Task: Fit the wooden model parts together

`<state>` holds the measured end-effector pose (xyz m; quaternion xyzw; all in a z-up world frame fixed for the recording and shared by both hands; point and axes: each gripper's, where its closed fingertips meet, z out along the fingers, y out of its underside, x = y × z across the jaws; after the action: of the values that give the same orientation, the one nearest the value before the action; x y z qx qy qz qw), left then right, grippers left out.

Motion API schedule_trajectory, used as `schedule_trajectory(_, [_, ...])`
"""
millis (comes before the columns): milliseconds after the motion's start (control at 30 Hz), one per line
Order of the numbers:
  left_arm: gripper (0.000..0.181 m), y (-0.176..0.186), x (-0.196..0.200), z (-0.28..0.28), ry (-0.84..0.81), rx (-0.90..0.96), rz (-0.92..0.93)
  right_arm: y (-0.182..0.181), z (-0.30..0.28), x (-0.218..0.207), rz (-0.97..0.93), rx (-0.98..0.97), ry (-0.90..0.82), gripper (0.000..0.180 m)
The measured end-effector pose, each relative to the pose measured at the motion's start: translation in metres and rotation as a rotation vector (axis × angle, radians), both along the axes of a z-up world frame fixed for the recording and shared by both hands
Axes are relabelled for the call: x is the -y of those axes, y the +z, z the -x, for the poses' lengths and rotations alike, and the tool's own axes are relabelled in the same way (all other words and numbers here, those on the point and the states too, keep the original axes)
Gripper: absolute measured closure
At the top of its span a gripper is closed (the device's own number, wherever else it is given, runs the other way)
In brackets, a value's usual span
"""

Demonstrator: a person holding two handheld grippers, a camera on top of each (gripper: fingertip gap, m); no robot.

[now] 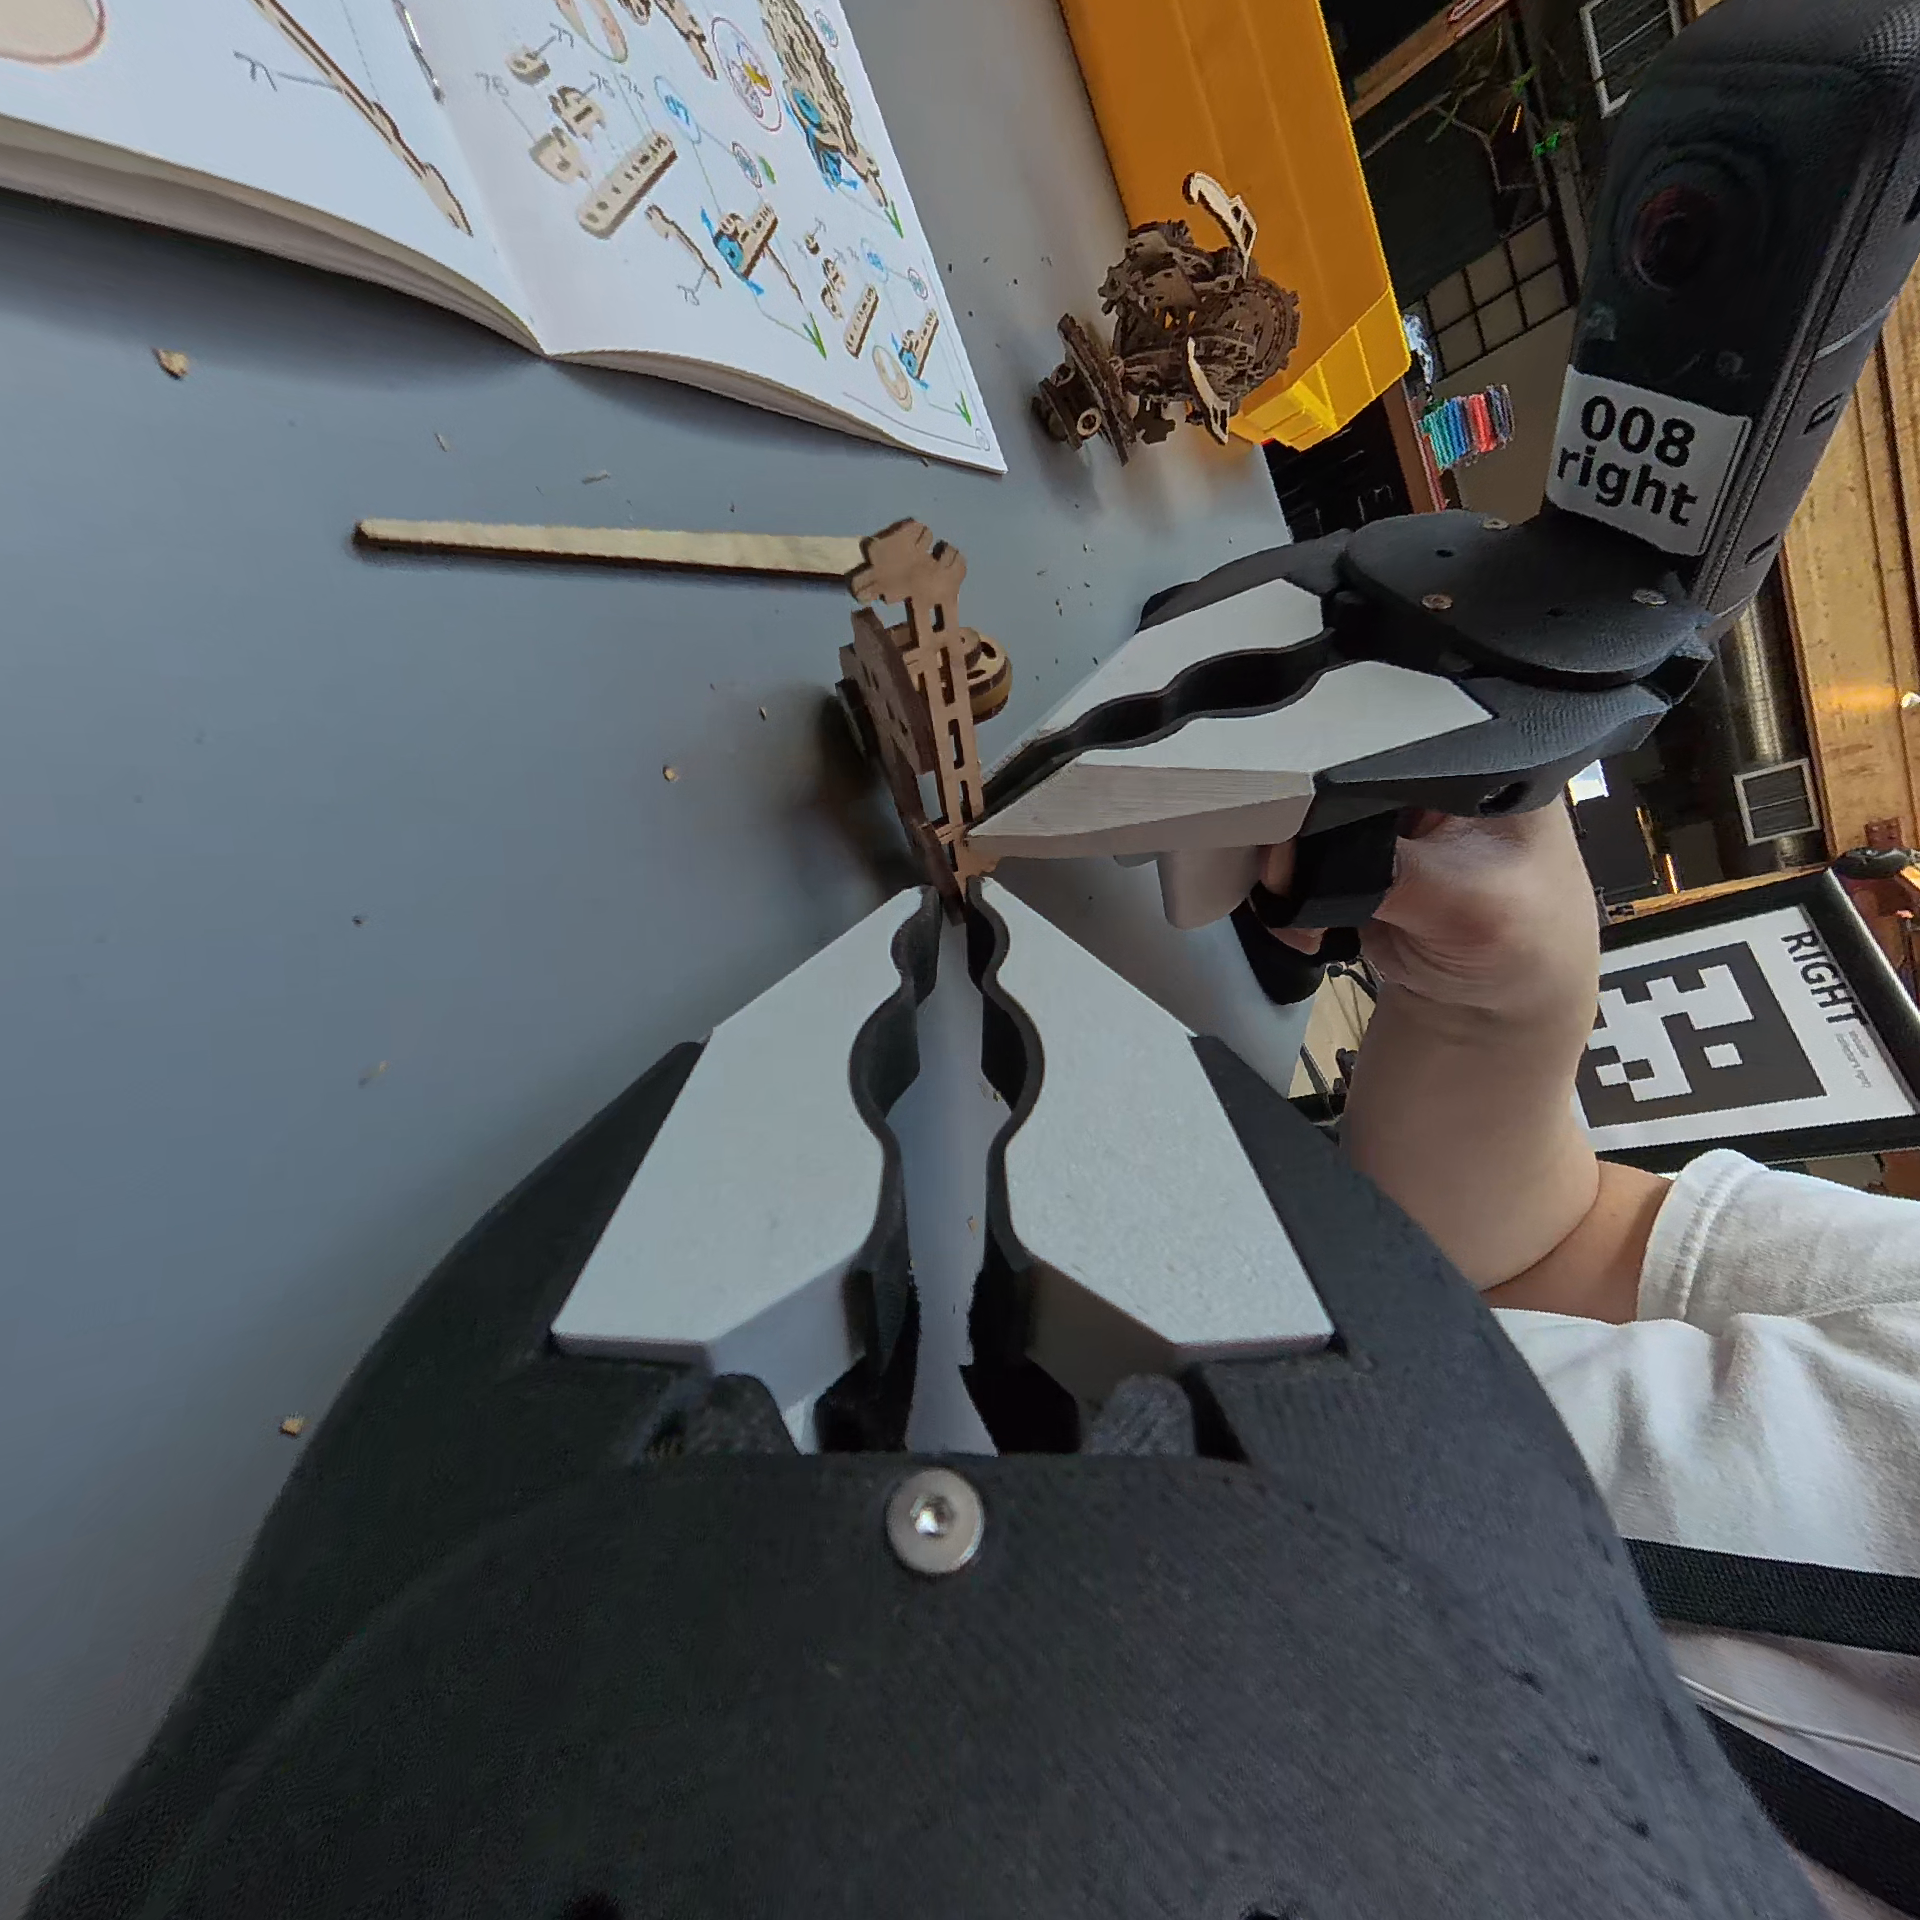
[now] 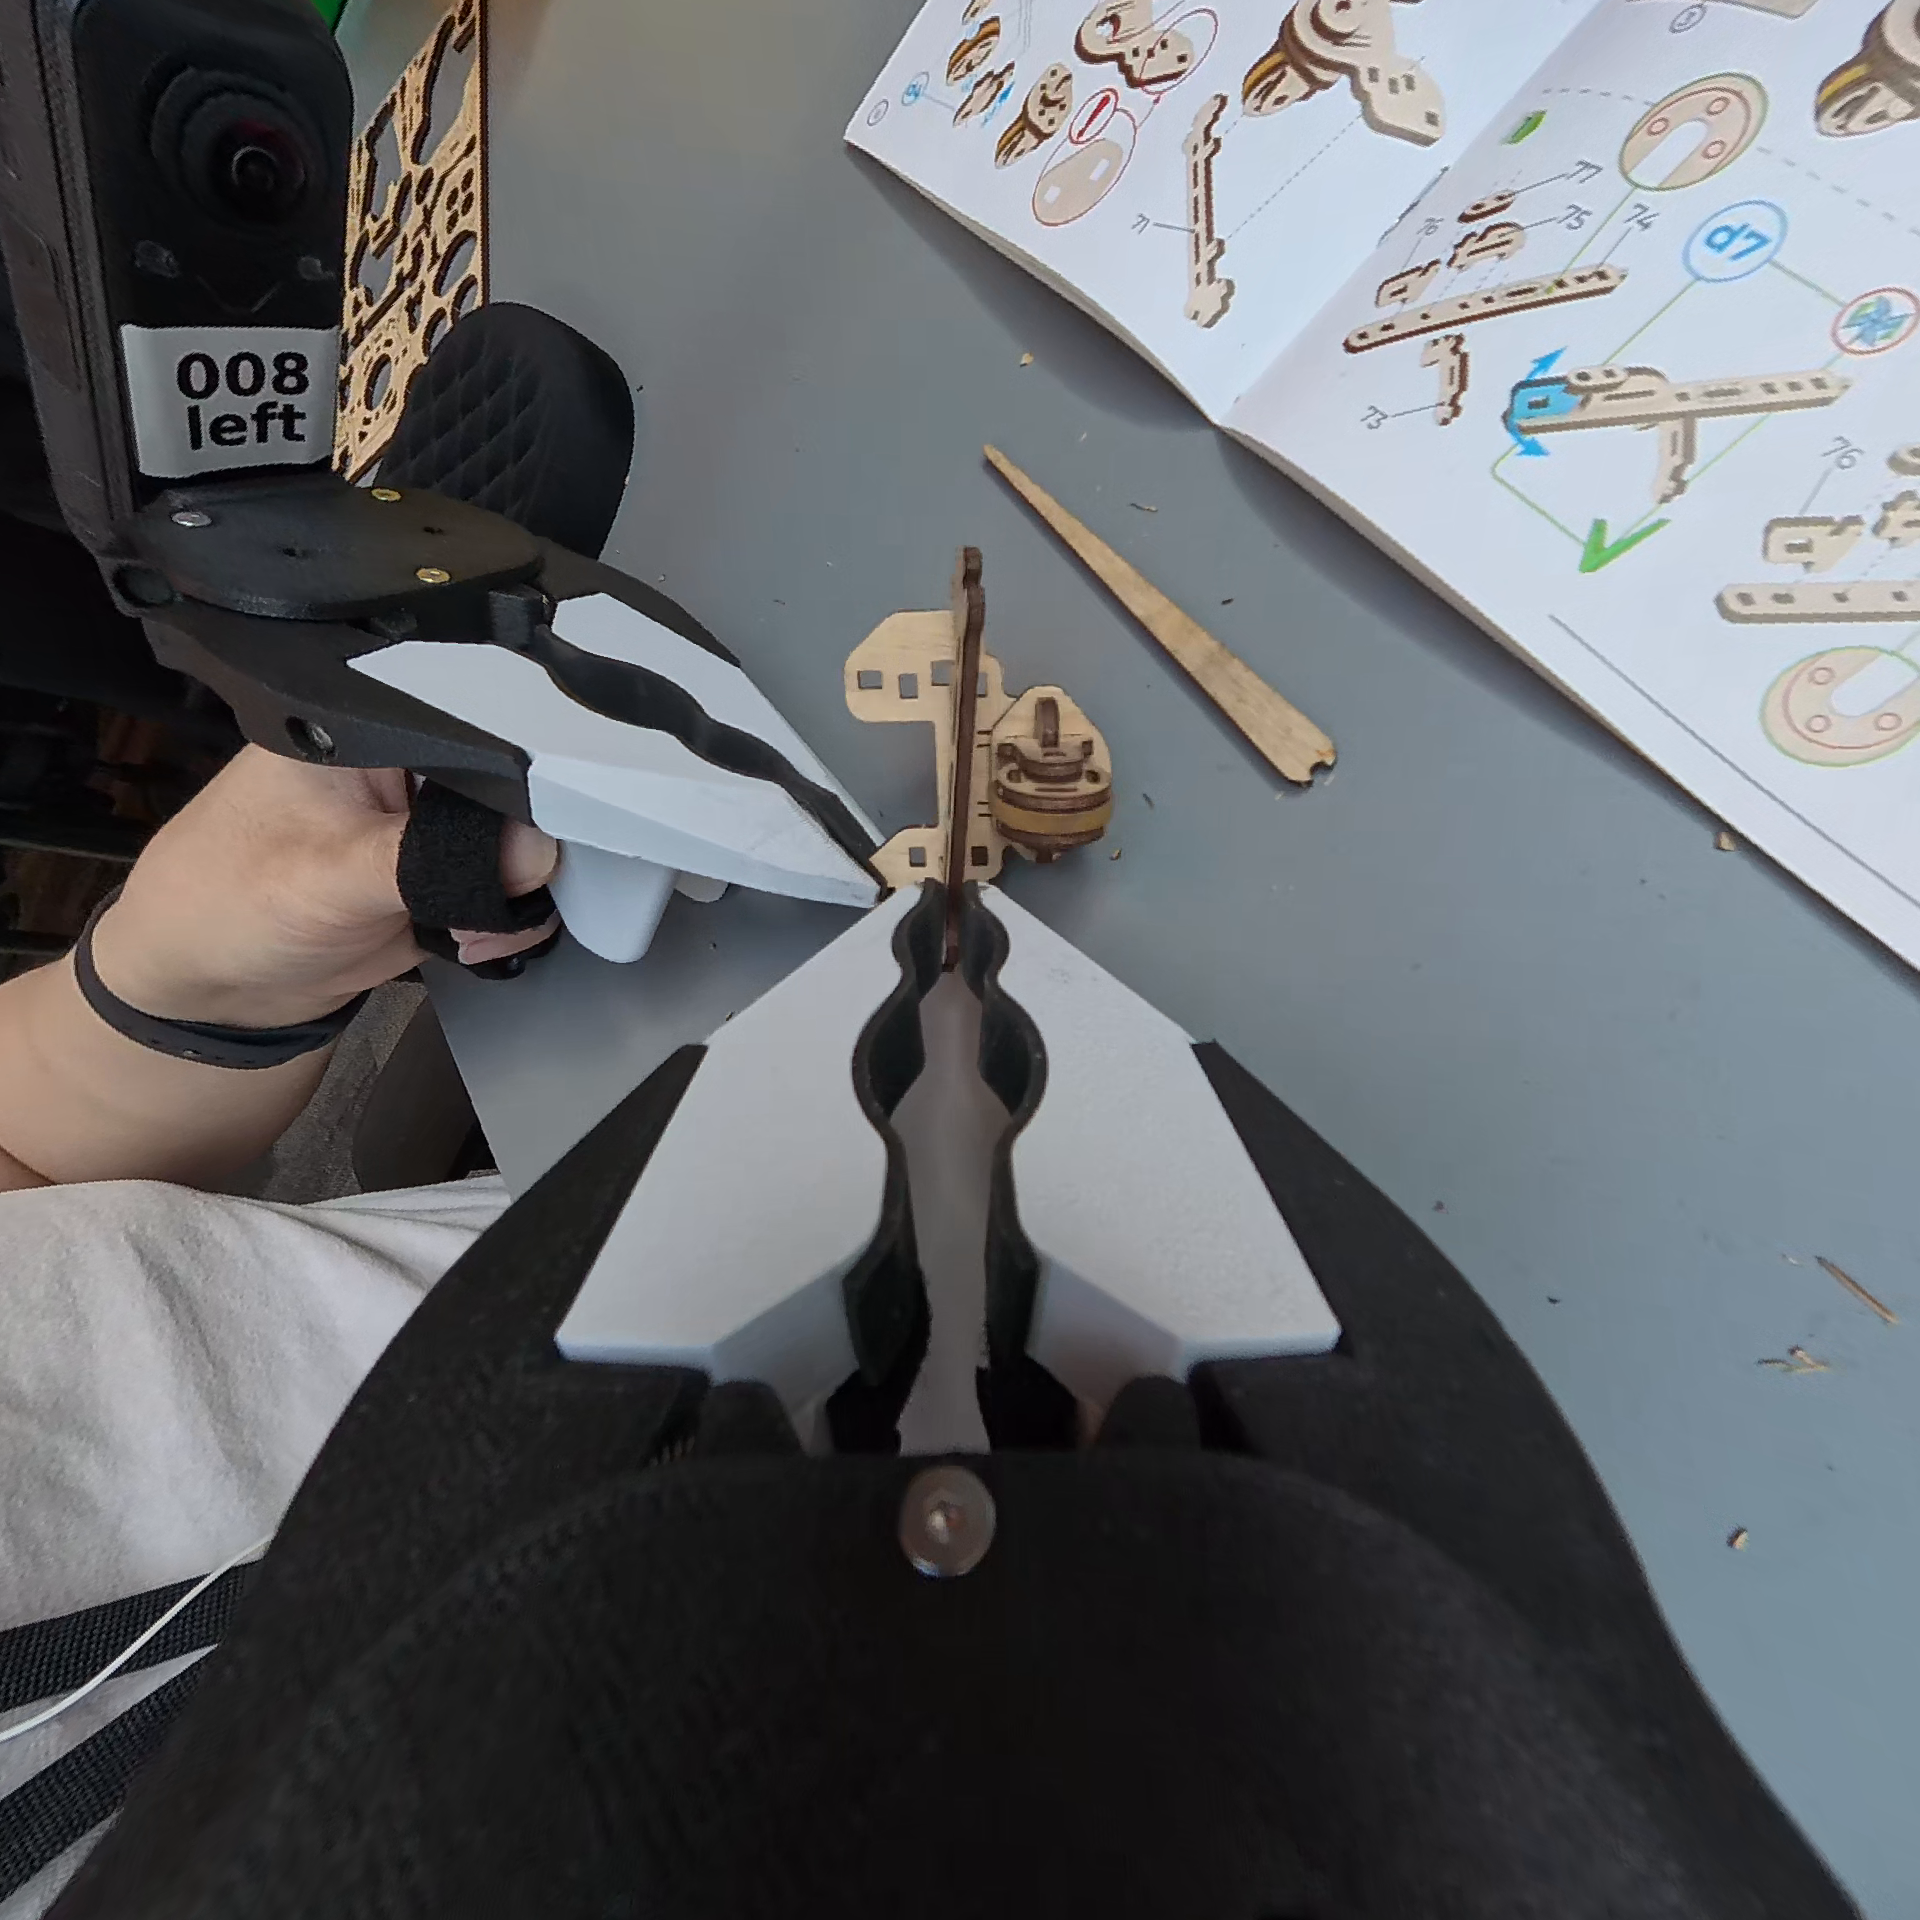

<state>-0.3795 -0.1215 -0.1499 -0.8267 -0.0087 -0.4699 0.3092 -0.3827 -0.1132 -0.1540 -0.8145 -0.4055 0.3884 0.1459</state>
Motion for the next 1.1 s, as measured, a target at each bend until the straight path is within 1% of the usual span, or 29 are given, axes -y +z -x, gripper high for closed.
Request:
schedule_trajectory(367, [0.178, 0.0008, -0.0024, -0.0019, -0.008, 0.012, 0.000, -0.0004, -0.0017, -0.0013, -0.026, 0.029, 0.040, 0.177])
schedule_trajectory(467, [0.172, 0.0033, -0.0015, -0.0022, -0.016, 0.035, -0.005, 0.0004, -0.0007, -0.0012, -0.038, 0.039, 0.049, 0.178])
schedule_trajectory(567, [0.172, 0.0035, -0.0015, -0.0017, -0.008, 0.023, -0.013, 0.0005, 0.0003, -0.0013, -0.049, 0.047, 0.051, 0.178])
schedule_trajectory(800, [0.178, -0.0013, -0.0065, 0.0013, 0.017, -0.039, -0.006, 0.0012, 0.0018, -0.0002, -0.069, 0.060, 0.065, 0.178])
schedule_trajectory(967, [0.179, -0.0013, -0.0057, 0.0005, -0.005, -0.003, 0.009, 0.0020, -0.0012, -0.0029, -0.117, 0.096, 0.073, 0.178])
schedule_trajectory(1100, [0.179, -0.0009, -0.0047, 0.0000, -0.015, 0.010, 0.013, 0.0021, -0.0012, -0.0025, -0.106, 0.096, 0.079, 0.177])
